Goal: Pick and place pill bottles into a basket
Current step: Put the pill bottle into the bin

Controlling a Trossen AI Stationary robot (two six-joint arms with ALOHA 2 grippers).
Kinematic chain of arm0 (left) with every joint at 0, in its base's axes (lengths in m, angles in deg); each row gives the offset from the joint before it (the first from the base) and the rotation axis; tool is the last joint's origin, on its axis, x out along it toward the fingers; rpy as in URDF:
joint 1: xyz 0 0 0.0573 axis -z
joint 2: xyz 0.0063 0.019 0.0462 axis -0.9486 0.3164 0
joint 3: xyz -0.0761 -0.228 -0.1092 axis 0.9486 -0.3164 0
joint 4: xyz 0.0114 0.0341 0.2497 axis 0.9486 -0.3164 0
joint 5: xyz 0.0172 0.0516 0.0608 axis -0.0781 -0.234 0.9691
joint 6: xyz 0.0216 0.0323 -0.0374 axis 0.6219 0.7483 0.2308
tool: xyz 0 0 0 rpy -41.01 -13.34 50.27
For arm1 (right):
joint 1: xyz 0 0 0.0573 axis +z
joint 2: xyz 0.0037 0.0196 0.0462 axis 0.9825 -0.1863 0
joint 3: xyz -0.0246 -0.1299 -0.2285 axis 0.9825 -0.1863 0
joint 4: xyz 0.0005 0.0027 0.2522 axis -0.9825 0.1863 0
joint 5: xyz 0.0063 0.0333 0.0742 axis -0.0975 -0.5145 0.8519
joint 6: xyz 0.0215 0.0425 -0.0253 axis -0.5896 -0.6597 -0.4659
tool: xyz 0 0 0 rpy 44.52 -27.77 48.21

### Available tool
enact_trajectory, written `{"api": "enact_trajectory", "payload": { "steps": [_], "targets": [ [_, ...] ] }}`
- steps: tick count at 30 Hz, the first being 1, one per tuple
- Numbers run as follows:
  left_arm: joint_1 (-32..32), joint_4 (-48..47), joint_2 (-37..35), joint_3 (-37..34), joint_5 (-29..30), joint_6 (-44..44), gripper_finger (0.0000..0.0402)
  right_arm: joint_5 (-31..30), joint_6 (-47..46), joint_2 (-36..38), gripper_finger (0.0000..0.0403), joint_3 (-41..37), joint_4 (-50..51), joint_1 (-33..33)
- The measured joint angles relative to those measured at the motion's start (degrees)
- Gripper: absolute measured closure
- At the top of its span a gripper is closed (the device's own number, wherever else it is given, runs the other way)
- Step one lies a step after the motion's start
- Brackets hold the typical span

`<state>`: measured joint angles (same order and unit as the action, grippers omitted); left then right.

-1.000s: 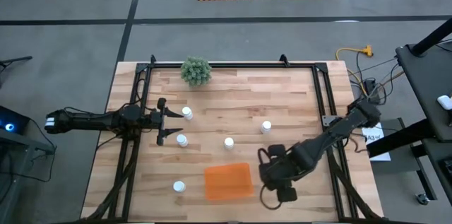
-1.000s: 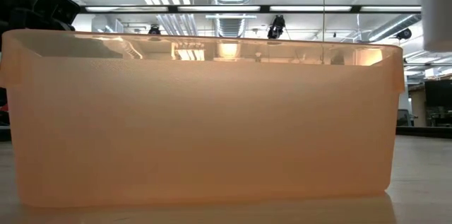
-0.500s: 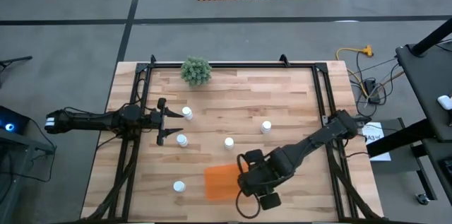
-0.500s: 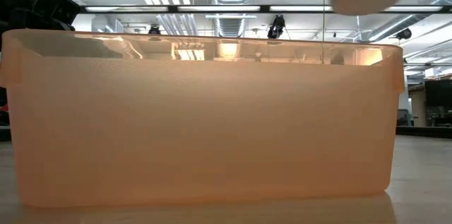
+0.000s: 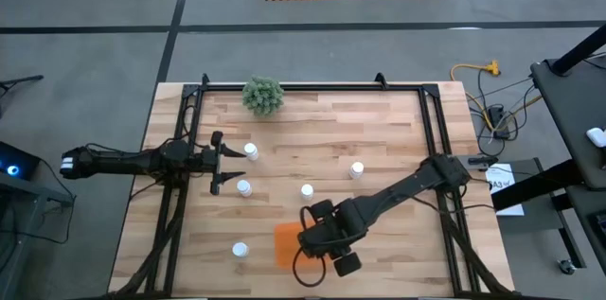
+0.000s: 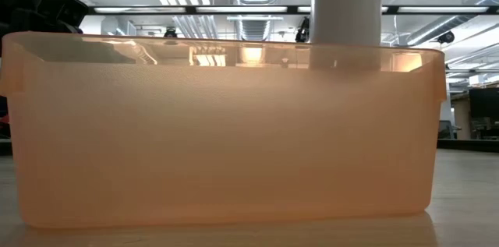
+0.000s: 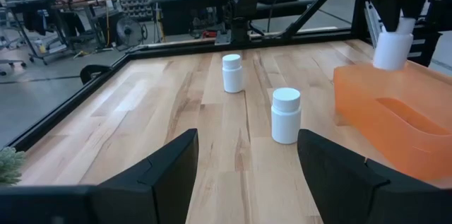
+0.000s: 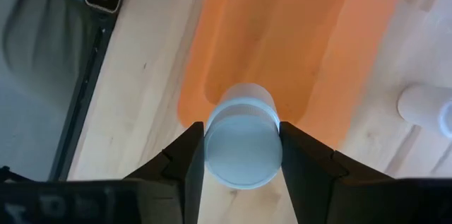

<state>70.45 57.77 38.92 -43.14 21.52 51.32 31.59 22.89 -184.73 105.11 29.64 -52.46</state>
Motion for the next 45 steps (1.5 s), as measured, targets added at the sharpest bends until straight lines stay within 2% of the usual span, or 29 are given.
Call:
{"api": "enact_trajectory", "payload": {
  "steps": [21, 37, 45],
  "targets": [
    [0.04, 0.01, 0.07, -0.02, 0.00, 0.00, 0.0177, 2.06, 2.78, -5.39, 0.0263, -3.59, -6.38, 0.03],
    [0.02, 0.01, 0.07, 0.00, 0.00, 0.00, 0.0177, 3.53, 2.48, -5.27, 0.0262, -7.08, -8.97, 0.03],
    [-0.02, 0.01, 0.10, -0.01, 0.00, 0.00, 0.0177, 3.27, 1.86, -5.61, 0.0197, -7.28, -8.57, 0.03]
  ]
}}
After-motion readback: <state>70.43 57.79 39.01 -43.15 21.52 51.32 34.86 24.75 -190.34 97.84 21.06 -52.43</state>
